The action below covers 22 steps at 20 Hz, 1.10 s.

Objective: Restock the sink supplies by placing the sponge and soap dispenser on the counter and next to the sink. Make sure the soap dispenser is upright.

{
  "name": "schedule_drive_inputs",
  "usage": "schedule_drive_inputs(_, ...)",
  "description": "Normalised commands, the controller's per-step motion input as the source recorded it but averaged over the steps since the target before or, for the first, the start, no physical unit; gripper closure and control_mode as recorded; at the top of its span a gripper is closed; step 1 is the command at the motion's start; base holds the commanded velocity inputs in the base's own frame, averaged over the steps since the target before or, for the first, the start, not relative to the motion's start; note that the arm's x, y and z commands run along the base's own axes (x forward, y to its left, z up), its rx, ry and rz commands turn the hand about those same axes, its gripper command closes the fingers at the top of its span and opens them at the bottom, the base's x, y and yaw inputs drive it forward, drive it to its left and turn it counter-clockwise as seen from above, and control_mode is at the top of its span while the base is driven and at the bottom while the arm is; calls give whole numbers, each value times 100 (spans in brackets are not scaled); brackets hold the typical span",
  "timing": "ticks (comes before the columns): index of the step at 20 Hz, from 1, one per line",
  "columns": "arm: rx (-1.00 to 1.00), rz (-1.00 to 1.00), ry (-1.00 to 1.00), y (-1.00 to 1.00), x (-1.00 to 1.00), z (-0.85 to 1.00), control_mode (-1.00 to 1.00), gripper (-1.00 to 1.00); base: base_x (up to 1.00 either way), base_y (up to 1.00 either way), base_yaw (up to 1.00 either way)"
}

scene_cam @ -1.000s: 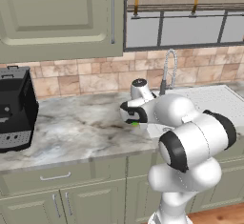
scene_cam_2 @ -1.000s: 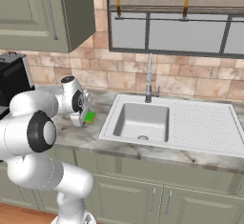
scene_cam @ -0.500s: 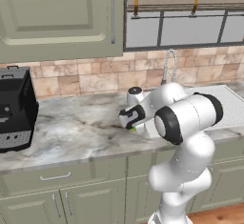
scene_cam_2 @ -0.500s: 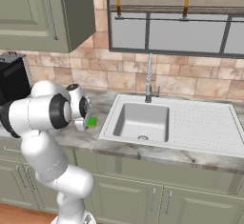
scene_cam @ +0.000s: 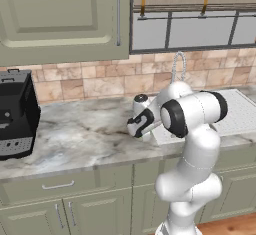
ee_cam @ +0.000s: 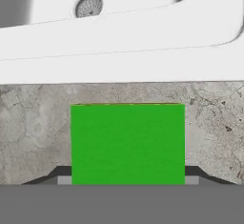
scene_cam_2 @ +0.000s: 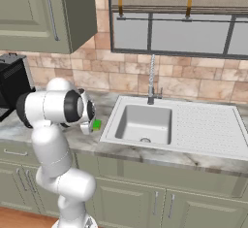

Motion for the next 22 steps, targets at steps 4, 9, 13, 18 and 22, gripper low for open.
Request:
schedule_drive_inputs(4,1,0,0,-17,-1,7,-100,-100,0,0,0)
schedule_drive_inputs(9,1,0,-3,-7,-34,56,-100,-100,0,0,0)
schedule_drive_inputs(13,3,-1,-4,-10,-53,79,-100,-100,0,0,0)
schedule_drive_inputs(18,10,-2,-10,-24,-91,58,-100,-100,0,0,0)
schedule_drive_inputs(22,11,-2,-10,-46,-98,56,-100,-100,0,0,0)
